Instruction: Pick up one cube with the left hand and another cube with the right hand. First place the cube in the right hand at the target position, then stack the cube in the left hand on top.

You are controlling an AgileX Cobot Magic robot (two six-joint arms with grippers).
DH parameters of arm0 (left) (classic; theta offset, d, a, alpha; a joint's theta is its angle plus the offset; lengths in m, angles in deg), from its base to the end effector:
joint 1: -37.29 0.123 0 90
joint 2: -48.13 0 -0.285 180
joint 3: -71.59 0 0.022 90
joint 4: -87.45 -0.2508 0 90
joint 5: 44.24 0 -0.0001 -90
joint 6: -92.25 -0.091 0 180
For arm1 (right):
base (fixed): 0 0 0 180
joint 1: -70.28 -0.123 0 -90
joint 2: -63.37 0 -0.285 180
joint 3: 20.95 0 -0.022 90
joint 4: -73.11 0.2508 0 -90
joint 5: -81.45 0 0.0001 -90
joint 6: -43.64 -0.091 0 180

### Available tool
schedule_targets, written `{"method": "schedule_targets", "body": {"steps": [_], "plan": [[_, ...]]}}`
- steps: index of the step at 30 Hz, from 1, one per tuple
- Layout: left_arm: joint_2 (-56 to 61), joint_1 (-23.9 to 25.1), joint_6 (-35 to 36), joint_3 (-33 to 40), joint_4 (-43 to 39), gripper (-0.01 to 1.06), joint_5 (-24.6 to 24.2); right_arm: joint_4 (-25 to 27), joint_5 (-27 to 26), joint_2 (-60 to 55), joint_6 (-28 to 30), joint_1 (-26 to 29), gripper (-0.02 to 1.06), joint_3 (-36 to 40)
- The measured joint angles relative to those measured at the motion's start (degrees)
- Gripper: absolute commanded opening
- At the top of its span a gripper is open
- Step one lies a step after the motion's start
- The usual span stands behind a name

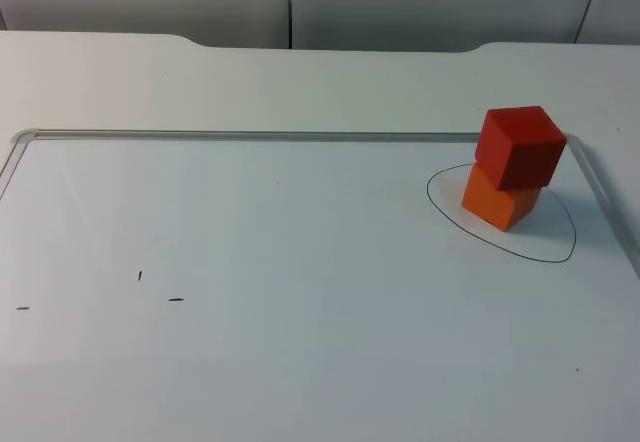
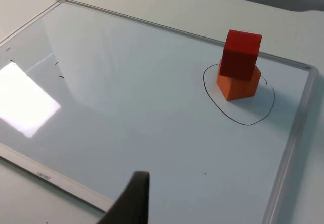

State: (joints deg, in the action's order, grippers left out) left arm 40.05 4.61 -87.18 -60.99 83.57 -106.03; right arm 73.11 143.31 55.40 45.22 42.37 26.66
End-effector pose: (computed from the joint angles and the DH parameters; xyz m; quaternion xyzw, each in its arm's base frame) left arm -0.0031 0.0085 0.2816 0.2343 0.8207 -0.1164 0.5080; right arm -0.0063 -0.0033 0.2804 -0.2175 0.8265 0.1183 0.5056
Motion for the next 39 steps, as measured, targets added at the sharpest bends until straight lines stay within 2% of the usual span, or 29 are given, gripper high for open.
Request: {"method": "schedule_targets", "body": {"steps": [18, 26, 39], "plan": [[0.0, 0.0, -0.1, 0.0, 0.0, 1.05, 0.0, 0.0, 0.0, 0.0, 0.0, 0.0, 1.05, 0.0], [0.0, 0.0, -0.1, 0.0, 0.0, 1.05, 0.0, 0.0, 0.0, 0.0, -2.43, 0.0, 1.05, 0.0], [0.0, 0.0, -0.1, 0.0, 0.0, 1.05, 0.0, 0.0, 0.0, 0.0, -2.58, 0.0, 1.05, 0.0]]}}
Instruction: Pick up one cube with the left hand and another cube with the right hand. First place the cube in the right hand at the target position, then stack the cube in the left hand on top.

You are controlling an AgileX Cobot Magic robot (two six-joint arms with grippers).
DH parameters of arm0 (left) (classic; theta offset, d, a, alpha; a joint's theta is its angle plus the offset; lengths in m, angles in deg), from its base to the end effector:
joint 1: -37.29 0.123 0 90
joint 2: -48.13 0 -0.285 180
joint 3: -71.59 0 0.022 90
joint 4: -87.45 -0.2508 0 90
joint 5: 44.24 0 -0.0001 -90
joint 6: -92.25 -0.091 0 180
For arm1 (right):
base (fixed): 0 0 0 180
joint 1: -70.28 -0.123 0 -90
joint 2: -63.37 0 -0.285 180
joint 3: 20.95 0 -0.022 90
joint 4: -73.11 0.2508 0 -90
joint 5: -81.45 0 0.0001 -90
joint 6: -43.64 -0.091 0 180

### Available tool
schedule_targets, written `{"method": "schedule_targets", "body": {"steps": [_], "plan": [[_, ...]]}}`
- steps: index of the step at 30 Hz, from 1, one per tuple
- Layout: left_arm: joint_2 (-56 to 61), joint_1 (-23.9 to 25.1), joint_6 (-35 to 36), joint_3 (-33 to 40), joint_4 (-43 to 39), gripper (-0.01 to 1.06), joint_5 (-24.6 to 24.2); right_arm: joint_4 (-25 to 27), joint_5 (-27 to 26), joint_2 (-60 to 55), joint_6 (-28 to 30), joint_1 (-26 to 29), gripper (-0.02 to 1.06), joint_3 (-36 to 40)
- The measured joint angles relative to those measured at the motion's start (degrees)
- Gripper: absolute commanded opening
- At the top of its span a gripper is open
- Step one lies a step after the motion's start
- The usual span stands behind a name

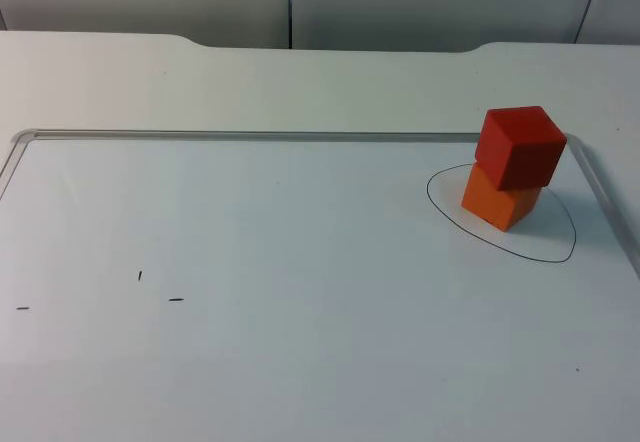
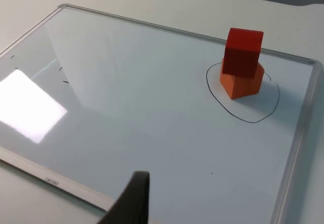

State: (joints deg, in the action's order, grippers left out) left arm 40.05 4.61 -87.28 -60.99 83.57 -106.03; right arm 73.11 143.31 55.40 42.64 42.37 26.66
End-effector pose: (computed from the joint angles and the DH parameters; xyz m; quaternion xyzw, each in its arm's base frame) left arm -0.0031 0.0085 0.2816 0.2350 0.8205 -0.1160 0.5081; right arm -0.0063 -0.0033 0.2804 -0.1989 0.8312 0.1296 0.5028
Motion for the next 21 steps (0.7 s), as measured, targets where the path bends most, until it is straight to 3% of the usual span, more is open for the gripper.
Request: {"method": "schedule_targets", "body": {"steps": [6, 11, 15, 21], "plan": [[0.0, 0.0, 0.0, 0.0, 0.0, 1.05, 0.0, 0.0, 0.0, 0.0, 0.0, 0.95, 1.05, 0.0], [0.0, 0.0, 0.0, 0.0, 0.0, 1.05, 0.0, 0.0, 0.11, 0.0, 0.0, 8.52, 1.05, 0.0], [0.0, 0.0, 0.0, 0.0, 0.0, 1.05, 0.0, 0.0, 0.11, 0.0, 0.0, 19.69, 1.05, 0.0], [0.0, 0.0, 0.0, 0.0, 0.0, 1.05, 0.0, 0.0, 0.11, 0.0, 0.0, 27.46, 1.05, 0.0]]}}
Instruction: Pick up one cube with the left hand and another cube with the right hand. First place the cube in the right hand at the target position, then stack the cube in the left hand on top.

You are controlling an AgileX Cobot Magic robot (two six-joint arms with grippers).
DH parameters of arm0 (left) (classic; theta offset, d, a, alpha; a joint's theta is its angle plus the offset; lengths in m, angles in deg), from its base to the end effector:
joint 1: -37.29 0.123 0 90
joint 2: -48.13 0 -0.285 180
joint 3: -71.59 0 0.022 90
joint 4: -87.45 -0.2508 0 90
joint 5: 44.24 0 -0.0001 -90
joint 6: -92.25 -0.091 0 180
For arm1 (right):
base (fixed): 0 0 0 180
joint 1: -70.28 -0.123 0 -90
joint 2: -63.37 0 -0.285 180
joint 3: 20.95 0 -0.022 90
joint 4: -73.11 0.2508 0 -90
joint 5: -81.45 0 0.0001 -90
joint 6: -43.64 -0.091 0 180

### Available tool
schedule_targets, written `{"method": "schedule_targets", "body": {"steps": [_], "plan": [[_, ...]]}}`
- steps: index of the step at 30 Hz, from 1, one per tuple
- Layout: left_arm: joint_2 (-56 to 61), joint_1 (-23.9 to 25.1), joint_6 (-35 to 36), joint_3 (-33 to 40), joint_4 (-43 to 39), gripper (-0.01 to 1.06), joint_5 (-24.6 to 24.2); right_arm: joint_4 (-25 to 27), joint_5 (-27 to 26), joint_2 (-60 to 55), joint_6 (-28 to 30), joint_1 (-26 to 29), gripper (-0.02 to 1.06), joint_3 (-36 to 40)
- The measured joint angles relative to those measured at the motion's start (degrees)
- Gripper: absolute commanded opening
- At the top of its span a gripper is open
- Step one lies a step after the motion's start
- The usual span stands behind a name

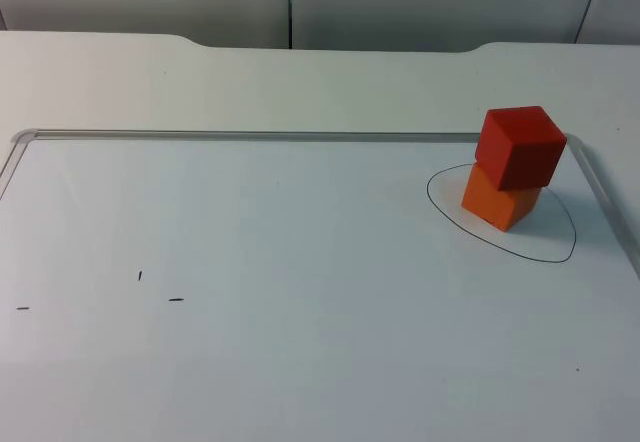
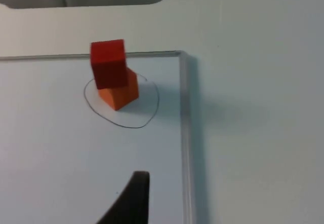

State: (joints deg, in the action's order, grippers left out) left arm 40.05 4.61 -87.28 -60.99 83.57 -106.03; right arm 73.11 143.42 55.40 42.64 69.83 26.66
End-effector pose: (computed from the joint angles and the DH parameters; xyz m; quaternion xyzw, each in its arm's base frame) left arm -0.0031 0.0085 0.2816 0.2350 0.8205 -0.1160 0.5081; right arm -0.0072 -0.0001 0.2803 0.0041 0.8551 0.0066 0.5184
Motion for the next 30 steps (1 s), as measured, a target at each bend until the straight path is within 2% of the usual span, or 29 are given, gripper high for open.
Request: {"method": "schedule_targets", "body": {"steps": [3, 6, 10, 20, 30], "plan": [[0.0, 0.0, 0.0, 0.0, 0.0, 1.05, 0.0, 0.0, 0.0, 0.0, 0.0, 2.18, 1.05, 0.0], [0.0, 1.0, 0.0, 0.0, 0.0, 1.05, 0.0, 0.0, 0.11, 0.0, 0.0, 2.18, 1.05, 0.0], [0.0, 4.74, 0.0, 0.0, 0.0, 1.05, 0.0, 0.0, 0.11, 0.0, -0.12, 2.18, 1.05, 0.0], [0.0, 18.23, 0.0, 0.0, 0.0, 1.05, 0.0, 0.0, 0.11, 0.0, -0.12, 2.18, 1.05, 0.0], [0.0, 27.16, 0.0, 0.0, 0.0, 1.05, 0.0, 0.0, 0.11, 0.0, -0.12, 2.18, 1.05, 0.0]]}}
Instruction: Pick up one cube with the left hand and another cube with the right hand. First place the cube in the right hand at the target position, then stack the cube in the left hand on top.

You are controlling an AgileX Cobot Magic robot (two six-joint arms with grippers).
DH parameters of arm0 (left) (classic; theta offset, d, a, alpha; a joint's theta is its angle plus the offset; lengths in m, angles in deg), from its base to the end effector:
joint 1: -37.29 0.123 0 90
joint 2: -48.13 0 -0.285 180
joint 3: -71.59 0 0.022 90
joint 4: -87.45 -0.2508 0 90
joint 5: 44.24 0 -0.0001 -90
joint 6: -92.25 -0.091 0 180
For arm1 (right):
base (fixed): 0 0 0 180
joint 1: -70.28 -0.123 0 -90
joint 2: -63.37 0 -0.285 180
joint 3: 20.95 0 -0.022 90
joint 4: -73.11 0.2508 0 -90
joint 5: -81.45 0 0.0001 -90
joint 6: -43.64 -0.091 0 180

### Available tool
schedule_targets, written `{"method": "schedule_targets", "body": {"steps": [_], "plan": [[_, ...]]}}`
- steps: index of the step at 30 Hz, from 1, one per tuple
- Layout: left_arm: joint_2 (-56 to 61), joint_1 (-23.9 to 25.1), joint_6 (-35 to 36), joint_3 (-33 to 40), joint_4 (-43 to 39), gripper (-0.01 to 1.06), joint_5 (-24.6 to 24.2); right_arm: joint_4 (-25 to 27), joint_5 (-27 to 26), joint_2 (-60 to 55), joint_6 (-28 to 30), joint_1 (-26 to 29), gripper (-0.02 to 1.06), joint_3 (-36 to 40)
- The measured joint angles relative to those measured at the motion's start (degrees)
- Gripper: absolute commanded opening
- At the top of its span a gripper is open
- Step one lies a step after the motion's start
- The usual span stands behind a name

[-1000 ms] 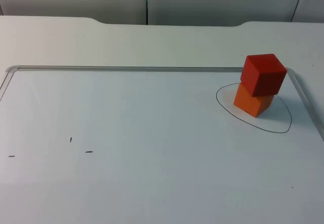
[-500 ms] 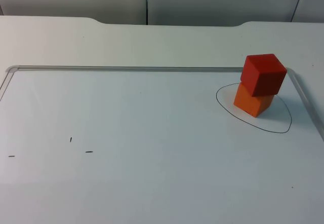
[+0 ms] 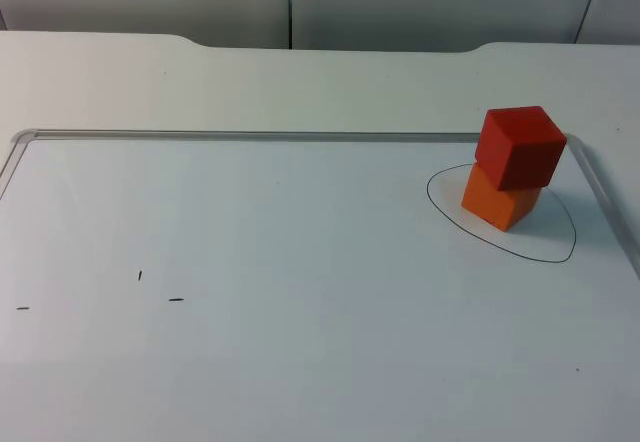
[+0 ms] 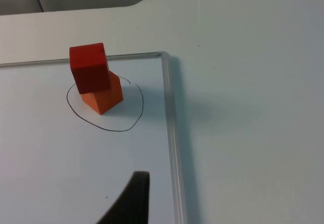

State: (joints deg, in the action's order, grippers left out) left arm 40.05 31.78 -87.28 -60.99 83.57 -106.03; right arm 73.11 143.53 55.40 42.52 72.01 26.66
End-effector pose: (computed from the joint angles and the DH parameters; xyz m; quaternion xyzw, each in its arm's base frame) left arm -0.0067 0.0061 0.2816 0.0357 0.8527 0.0066 0.5211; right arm -0.0072 0.0002 0.2801 0.0213 0.8554 -0.0028 0.5176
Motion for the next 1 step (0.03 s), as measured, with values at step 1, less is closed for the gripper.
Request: {"method": "schedule_targets", "body": {"steps": [1], "plan": [[0.0, 0.0, 0.0, 0.0, 0.0, 1.05, 0.0, 0.0, 0.0, 0.0, 0.0, 0.0, 1.05, 0.0]]}}
